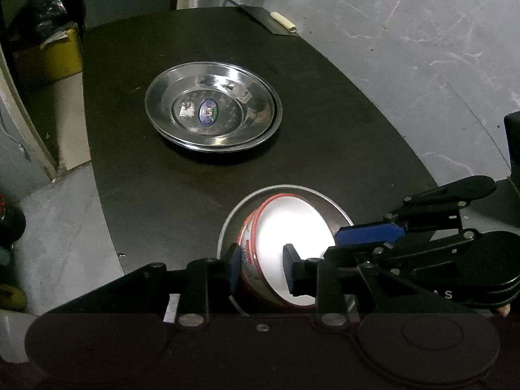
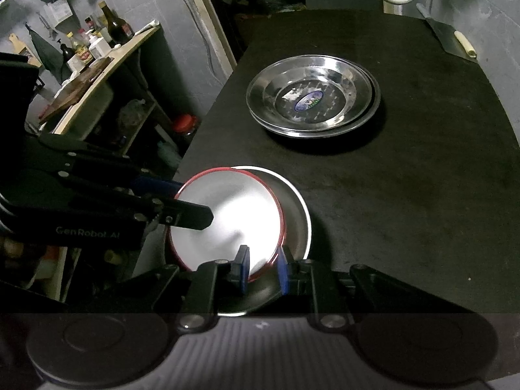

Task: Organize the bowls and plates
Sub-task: 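Lower the second white bowl into the first white bowl with the left tool, then open the left tool and withdraw it from the white bowl rim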

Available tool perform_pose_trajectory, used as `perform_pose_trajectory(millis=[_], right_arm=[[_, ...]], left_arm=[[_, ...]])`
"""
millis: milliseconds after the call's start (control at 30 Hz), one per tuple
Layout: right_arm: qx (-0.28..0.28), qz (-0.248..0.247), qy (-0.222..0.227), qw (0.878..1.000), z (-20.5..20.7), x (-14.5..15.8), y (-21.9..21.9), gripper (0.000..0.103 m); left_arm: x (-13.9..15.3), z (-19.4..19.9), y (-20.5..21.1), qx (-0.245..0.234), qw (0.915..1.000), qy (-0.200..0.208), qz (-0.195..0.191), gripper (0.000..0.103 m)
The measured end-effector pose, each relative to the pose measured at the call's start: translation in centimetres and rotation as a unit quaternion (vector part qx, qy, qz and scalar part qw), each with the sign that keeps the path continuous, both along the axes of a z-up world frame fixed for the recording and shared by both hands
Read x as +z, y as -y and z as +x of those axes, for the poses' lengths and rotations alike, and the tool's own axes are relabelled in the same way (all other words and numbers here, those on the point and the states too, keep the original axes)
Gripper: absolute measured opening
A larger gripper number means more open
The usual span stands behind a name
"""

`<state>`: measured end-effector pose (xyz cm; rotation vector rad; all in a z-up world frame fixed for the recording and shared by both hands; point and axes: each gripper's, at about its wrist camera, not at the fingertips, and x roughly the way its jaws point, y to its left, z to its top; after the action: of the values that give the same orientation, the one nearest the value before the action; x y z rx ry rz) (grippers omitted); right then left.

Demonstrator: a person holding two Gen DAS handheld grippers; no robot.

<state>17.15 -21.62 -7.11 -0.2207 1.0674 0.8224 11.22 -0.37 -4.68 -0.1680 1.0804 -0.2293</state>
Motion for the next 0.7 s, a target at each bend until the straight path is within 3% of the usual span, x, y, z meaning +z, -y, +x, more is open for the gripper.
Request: perform_pose_trajectory(millis=[167,467,567,667,700], right_arm=[[-0.004,0.006,0.0,1.0,0.0,0.1,0.2,0.021],[-0.02,0.025,0.024,0.999,-0.3,1.1,1.1,0.026],[-0.031,0.031,0.035,0.998,-0.2,1.5,1.7,0.03],[-0.045,0.036,0.041,0.997,0.1,1.7,2.2,0.039],[-0.051,0.036,0.044,0.997,0.1,1.7,2.3,0.046]], left_arm=[[0.4,-0.3,-0.2,0.004,0.9999,0.007,-0.006,0.031],[1.9,-1.0,-2.5,0.06,0.997,0.04,-0.027,0.057],[2.1,-1.3,-3.2,0.079,0.9954,0.05,-0.022,0.073],[1.9,-1.3,-4.0,0.095,0.994,0.05,-0.017,0.083],[1.7,-1.4,-4.2,0.101,0.9937,0.047,-0.015,0.089]])
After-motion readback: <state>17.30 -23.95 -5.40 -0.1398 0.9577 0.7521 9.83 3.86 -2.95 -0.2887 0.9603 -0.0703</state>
